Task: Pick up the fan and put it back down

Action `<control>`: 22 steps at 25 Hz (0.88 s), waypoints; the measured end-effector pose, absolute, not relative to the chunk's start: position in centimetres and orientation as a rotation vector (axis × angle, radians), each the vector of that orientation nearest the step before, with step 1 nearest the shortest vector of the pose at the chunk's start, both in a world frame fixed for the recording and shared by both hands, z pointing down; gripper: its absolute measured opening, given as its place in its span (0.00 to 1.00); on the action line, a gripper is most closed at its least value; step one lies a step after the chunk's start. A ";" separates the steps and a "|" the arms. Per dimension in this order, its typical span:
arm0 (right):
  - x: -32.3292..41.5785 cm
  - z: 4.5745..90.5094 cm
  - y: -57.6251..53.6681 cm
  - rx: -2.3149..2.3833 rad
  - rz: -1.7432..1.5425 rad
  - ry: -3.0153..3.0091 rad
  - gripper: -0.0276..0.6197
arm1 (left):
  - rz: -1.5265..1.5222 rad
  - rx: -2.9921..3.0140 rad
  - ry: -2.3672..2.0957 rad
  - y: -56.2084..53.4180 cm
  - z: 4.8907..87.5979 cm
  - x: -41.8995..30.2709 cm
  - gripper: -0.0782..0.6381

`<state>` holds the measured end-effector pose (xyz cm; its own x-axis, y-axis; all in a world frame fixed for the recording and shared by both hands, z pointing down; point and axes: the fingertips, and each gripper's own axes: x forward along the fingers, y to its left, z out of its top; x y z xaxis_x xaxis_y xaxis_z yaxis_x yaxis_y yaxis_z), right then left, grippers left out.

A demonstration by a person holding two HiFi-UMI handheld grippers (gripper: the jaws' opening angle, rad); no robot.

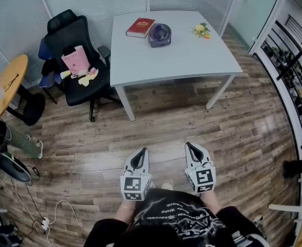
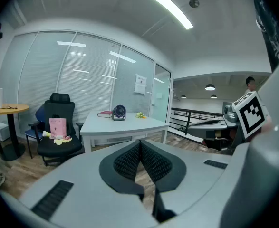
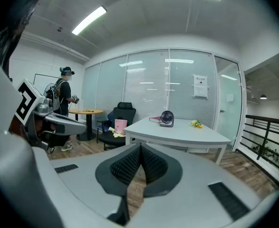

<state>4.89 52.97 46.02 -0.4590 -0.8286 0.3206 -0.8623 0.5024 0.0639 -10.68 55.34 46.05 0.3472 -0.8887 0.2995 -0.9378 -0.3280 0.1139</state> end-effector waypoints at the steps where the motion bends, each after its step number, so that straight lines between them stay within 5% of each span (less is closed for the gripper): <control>1: 5.1 46.0 53.0 1.418 0.153 -2.444 0.05 | 0.264 2.349 -1.647 55.4 45.8 -10.5 0.14; 20: 5.3 45.9 54.3 1.405 0.181 -2.506 0.06 | 0.258 2.343 -1.629 57.0 46.4 -10.1 0.14; 22: 5.4 46.0 54.5 1.409 0.201 -2.512 0.13 | 0.230 2.331 -1.611 57.2 46.5 -10.0 0.14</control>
